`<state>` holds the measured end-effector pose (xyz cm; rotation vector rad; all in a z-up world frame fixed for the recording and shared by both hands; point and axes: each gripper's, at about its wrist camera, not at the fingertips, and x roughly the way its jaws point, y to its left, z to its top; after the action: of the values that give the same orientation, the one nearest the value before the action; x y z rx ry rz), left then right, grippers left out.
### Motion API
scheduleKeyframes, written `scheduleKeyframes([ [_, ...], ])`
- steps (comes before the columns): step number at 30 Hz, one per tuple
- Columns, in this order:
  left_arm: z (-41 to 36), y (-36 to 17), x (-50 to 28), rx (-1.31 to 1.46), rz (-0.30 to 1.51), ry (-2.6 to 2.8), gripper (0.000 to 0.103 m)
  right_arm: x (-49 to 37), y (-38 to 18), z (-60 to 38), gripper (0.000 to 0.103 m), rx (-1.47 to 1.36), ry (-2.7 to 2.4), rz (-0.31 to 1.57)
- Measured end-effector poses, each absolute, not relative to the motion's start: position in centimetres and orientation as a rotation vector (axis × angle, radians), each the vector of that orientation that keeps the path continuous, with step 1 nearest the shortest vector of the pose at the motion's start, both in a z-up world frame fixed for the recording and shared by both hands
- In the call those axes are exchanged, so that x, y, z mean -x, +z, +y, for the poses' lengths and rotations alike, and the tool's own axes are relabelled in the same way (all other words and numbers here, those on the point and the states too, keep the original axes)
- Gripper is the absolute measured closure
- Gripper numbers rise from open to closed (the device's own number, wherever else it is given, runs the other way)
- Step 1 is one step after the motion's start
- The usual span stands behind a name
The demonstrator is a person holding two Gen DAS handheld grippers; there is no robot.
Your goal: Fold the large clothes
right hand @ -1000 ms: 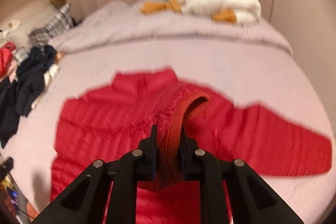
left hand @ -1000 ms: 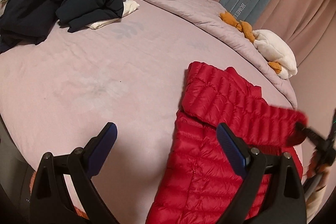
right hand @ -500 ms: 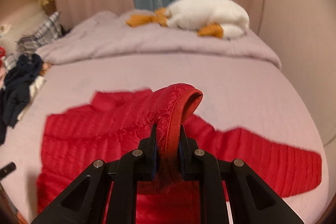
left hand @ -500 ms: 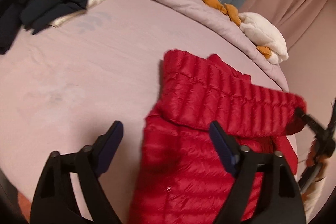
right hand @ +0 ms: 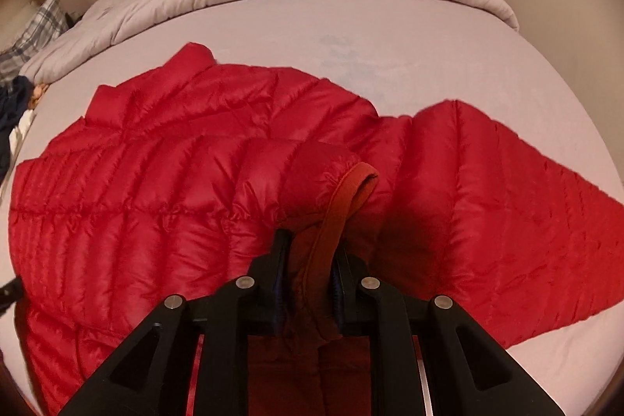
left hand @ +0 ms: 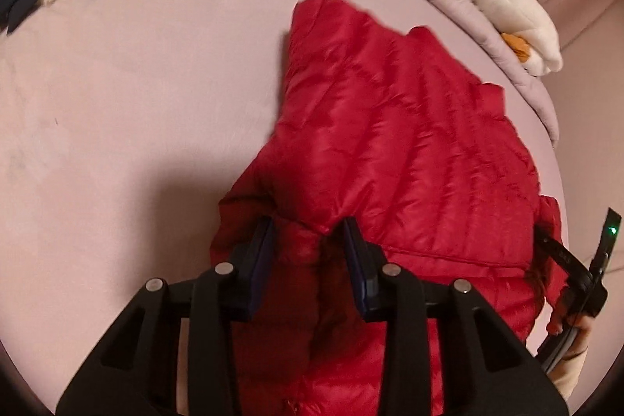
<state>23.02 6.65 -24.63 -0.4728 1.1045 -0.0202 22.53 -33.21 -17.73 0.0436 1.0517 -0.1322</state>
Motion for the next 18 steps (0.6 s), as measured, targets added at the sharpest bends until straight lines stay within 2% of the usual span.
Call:
scheduleKeyframes([
  [5,7.0,-25.3,-22.9,0.491,1.108,-0.004,0.065,-22.2,-18.3,-33.1,0.086,-0.036,-0.150,1.045],
  [8,7.5,-25.4,-22.8,0.503,1.116,0.010,0.067,-21.9,-18.3,-33.1,0.085,-0.023,-0.151,1.039],
  [10,7.8,-25.5,-22.6,0.534,1.112,0.022,0.067,-22.1,-18.3,-33.3,0.083,-0.011,-0.161,1.041],
  [14,8.0,-25.1,-21.8,0.515,1.116,0.041,0.069,-21.3,-17.4,-33.9,0.071,0.015,-0.212,1.029],
  [15,8.1,-24.7,-21.5,0.495,1.126,0.061,0.071,-20.8,-17.0,-34.4,0.071,0.000,-0.210,1.024],
  [18,8.7,-23.3,-20.6,0.482,1.115,0.095,0.069,-19.5,-16.0,-35.9,0.070,-0.066,-0.191,1.016],
])
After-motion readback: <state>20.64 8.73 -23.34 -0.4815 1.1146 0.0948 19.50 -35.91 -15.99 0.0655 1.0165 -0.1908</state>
